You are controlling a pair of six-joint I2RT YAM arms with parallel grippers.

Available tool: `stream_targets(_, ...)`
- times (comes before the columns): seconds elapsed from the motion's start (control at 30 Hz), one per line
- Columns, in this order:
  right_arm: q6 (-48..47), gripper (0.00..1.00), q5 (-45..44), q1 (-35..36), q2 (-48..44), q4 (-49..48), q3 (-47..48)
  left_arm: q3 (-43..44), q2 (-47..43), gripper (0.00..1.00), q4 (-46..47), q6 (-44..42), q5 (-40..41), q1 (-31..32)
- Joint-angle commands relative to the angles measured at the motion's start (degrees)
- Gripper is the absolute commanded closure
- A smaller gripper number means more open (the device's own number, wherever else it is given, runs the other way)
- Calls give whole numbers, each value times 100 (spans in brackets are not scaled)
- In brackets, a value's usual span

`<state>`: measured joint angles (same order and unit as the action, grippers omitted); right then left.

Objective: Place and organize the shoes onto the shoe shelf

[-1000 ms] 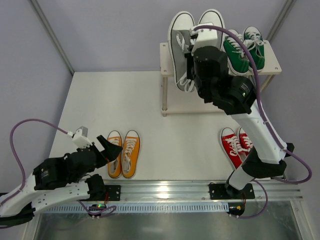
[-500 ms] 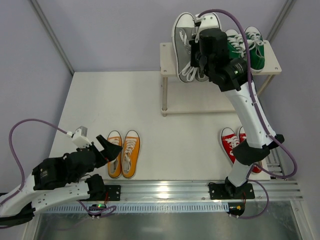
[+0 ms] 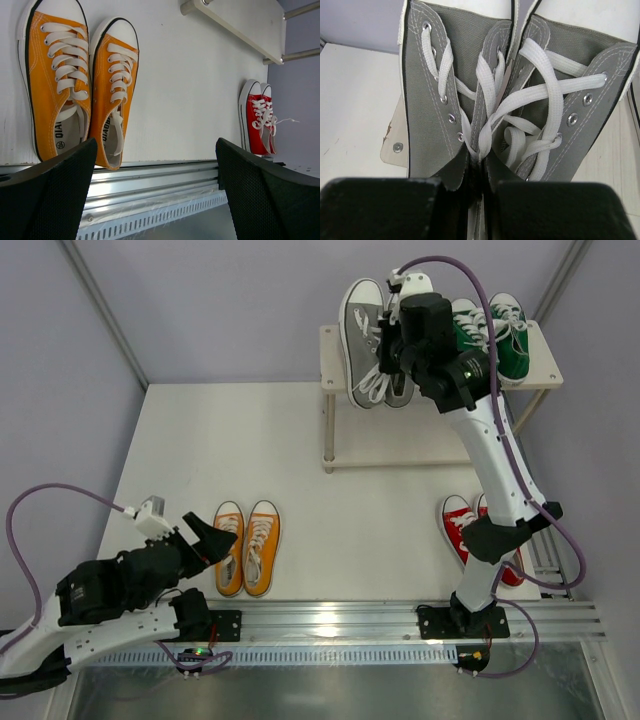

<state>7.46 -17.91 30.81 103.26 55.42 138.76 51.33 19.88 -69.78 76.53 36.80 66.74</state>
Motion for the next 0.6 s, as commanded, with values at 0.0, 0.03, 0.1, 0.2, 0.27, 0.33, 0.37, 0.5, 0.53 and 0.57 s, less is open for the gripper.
stream_targets(0.0,18,96,103,-136,-78,-1033,433,44,-81,2,-168,143,275,14)
stream_targets(0.03,27,96,156,-171,-43,-1042,433,44,-89,2,-176,151,293,14)
stream_targets(0.1,62,96,357,-259,-17,-1024,424,52,-89,2,-203,143,319,14)
stream_targets(0.2,80,96,613,-338,36,-1033,415,70,-98,2,-212,134,354,14)
stream_targets(0.27,62,96,885,-391,80,-1094,406,61,-98,2,-212,125,363,14)
stream_targets(0.33,53,96,1122,-435,106,-1165,415,70,-89,2,-220,116,381,14)
stream_targets(0.37,45,96,1175,-461,124,-1182,441,61,-107,2,-229,116,381,14)
stream_targets(0.5,36,96,1422,-532,238,-1209,494,70,-142,2,-273,116,399,14)
stream_targets(0.53,36,96,1448,-541,264,-1218,503,70,-168,2,-299,116,407,14)
stream_targets(0.57,36,96,1544,-576,273,-1226,503,70,-203,2,-308,134,425,14)
